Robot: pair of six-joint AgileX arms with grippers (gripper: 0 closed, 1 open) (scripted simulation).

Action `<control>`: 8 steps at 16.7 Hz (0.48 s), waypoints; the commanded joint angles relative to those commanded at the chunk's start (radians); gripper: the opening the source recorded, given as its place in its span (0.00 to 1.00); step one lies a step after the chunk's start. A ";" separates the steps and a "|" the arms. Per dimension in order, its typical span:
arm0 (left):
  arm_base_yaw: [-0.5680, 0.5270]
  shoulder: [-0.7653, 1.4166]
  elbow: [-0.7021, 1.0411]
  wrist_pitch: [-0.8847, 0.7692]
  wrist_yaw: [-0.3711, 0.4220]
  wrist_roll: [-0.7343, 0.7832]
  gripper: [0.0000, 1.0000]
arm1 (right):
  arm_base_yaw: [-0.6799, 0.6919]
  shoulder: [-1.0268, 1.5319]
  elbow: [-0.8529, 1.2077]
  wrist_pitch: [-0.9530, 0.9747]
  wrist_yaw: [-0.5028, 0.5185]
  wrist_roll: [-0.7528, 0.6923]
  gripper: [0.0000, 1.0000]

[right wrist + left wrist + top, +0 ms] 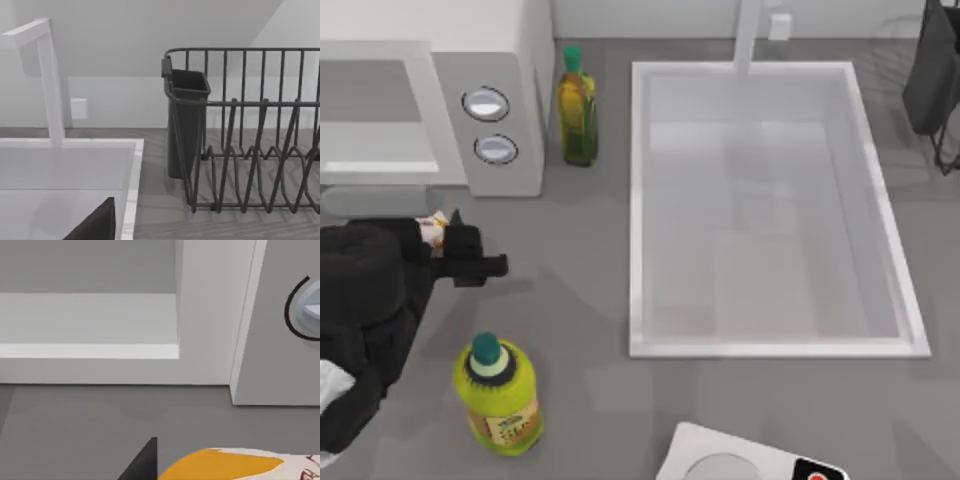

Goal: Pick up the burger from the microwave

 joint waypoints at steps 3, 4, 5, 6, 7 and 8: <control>0.001 0.137 -0.051 0.196 0.005 0.001 0.00 | 0.000 0.000 0.000 0.000 0.000 0.000 1.00; 0.002 0.172 -0.065 0.241 0.007 0.002 0.00 | 0.000 0.000 0.000 0.000 0.000 0.000 1.00; 0.003 0.199 -0.077 0.275 0.009 0.002 0.00 | 0.000 0.000 0.000 0.000 0.000 0.000 1.00; 0.003 0.218 -0.086 0.299 0.010 0.002 0.00 | 0.000 0.000 0.000 0.000 0.000 0.000 1.00; 0.004 0.229 -0.091 0.311 0.011 0.003 0.00 | 0.000 0.000 0.000 0.000 0.000 0.000 1.00; 0.004 0.231 -0.092 0.314 0.011 0.003 0.00 | 0.000 0.000 0.000 0.000 0.000 0.000 1.00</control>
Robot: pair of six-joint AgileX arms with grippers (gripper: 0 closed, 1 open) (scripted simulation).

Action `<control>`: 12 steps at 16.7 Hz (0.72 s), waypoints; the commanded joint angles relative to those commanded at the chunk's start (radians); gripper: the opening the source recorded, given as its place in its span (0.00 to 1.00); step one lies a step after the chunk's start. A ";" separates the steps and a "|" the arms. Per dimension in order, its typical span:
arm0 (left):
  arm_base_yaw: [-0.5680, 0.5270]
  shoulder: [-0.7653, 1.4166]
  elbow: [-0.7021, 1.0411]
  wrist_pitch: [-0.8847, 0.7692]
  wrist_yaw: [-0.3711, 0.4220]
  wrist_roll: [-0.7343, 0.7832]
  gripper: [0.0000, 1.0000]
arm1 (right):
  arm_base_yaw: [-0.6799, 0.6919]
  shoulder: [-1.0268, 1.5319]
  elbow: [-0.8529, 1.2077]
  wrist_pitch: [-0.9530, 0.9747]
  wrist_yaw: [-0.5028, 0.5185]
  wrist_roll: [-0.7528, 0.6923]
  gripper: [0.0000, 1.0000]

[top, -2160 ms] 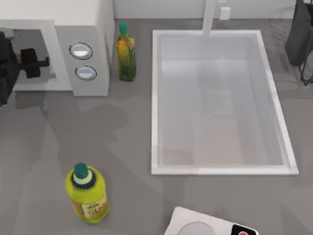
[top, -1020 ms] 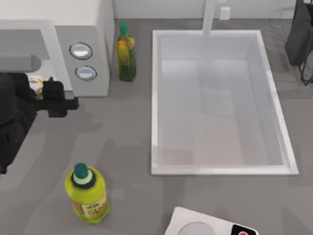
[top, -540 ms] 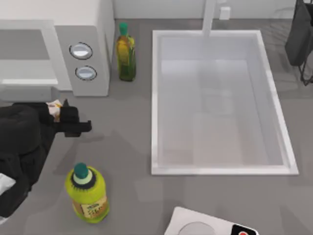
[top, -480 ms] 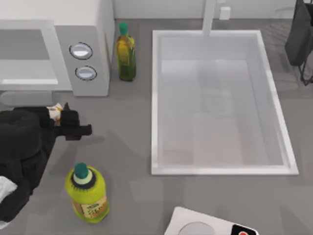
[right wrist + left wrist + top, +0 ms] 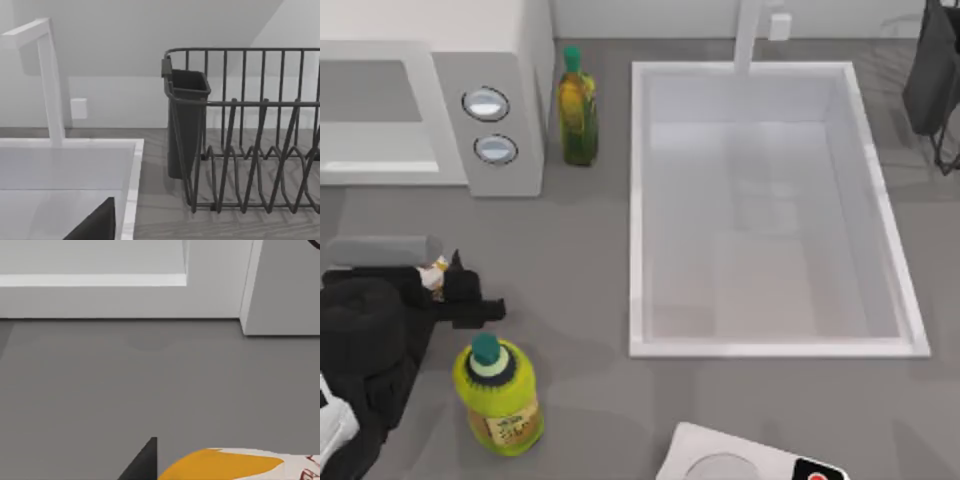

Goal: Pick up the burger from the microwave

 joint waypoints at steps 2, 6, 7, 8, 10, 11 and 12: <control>0.000 0.000 0.000 0.000 0.000 0.000 0.00 | 0.000 0.000 0.000 0.000 0.000 0.000 1.00; 0.000 0.000 0.000 0.000 0.000 0.000 0.23 | 0.000 0.000 0.000 0.000 0.000 0.000 1.00; 0.000 0.000 0.000 0.000 0.000 0.000 0.30 | 0.000 0.000 0.000 0.000 0.000 0.000 1.00; 0.000 0.000 0.000 0.000 0.000 0.000 0.38 | 0.000 0.000 0.000 0.000 0.000 0.000 1.00; 0.000 0.000 0.000 0.000 0.000 0.000 0.53 | 0.000 0.000 0.000 0.000 0.000 0.000 1.00; 0.000 0.000 0.000 0.000 0.000 0.000 0.60 | 0.000 0.000 0.000 0.000 0.000 0.000 1.00; 0.000 0.000 0.000 0.000 0.000 0.000 0.68 | 0.000 0.000 0.000 0.000 0.000 0.000 1.00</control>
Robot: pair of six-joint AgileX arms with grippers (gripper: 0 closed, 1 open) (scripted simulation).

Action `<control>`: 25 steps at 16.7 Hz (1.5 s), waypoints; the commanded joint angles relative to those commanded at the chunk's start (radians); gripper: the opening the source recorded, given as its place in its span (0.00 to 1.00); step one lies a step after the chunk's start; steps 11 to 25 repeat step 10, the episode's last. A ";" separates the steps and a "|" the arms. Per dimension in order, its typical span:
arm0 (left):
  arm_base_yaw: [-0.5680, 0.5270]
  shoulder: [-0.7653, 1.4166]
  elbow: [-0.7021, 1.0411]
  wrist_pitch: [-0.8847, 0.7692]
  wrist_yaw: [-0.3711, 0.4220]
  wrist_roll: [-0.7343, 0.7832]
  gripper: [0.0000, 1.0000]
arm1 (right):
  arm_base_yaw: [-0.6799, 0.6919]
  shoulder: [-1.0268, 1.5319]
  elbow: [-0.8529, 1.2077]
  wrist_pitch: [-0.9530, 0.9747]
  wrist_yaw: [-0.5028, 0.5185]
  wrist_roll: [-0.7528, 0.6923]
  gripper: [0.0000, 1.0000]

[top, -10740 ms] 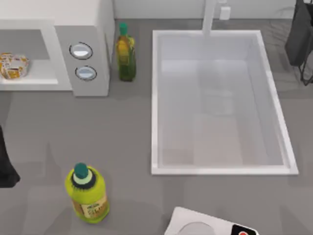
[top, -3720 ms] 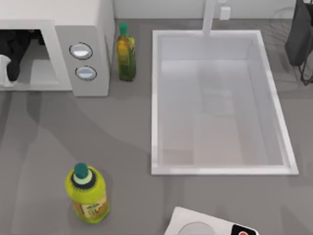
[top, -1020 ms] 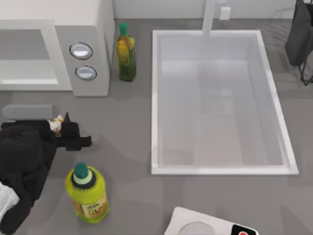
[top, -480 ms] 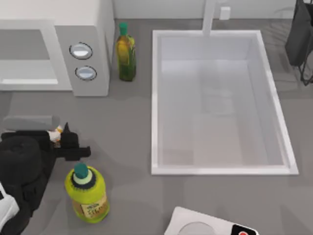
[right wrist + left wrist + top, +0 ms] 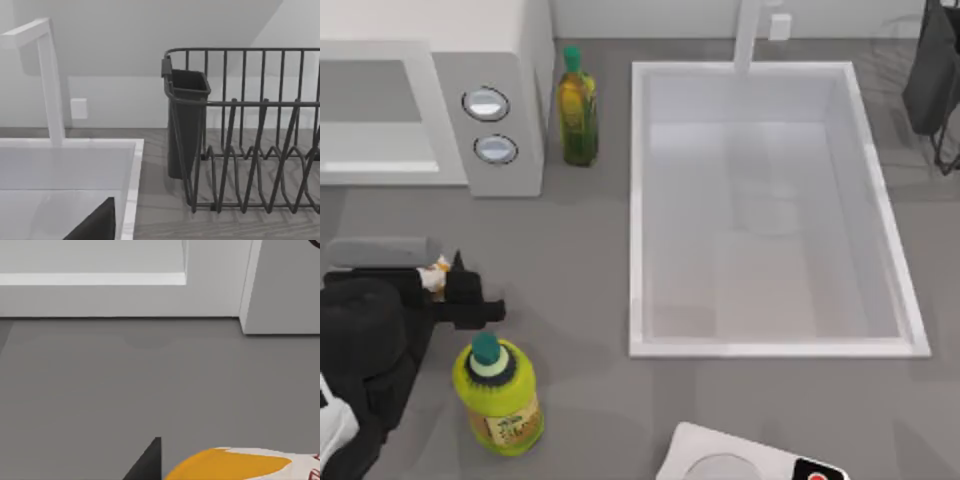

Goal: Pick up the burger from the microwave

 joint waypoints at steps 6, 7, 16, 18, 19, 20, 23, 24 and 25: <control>0.000 0.000 0.000 0.000 0.000 0.000 1.00 | 0.000 0.000 0.000 0.000 0.000 0.000 1.00; 0.000 0.000 0.000 0.000 0.000 0.000 1.00 | 0.000 0.000 0.000 0.000 0.000 0.000 1.00; 0.000 0.000 0.000 0.000 0.000 0.000 1.00 | 0.000 0.000 0.000 0.000 0.000 0.000 1.00; 0.000 0.000 0.000 0.000 0.000 0.000 1.00 | 0.000 0.000 0.000 0.000 0.000 0.000 1.00; 0.000 0.000 0.000 0.000 0.000 0.000 1.00 | 0.000 0.000 0.000 0.000 0.000 0.000 1.00; 0.000 0.000 0.000 0.000 0.000 0.000 1.00 | 0.000 0.000 0.000 0.000 0.000 0.000 1.00; 0.000 0.000 0.000 0.000 0.000 0.000 1.00 | 0.000 0.000 0.000 0.000 0.000 0.000 1.00; 0.000 0.000 0.000 0.000 0.000 0.000 1.00 | 0.000 0.000 0.000 0.000 0.000 0.000 1.00; 0.000 0.000 0.000 0.000 0.000 0.000 1.00 | 0.000 0.000 0.000 0.000 0.000 0.000 1.00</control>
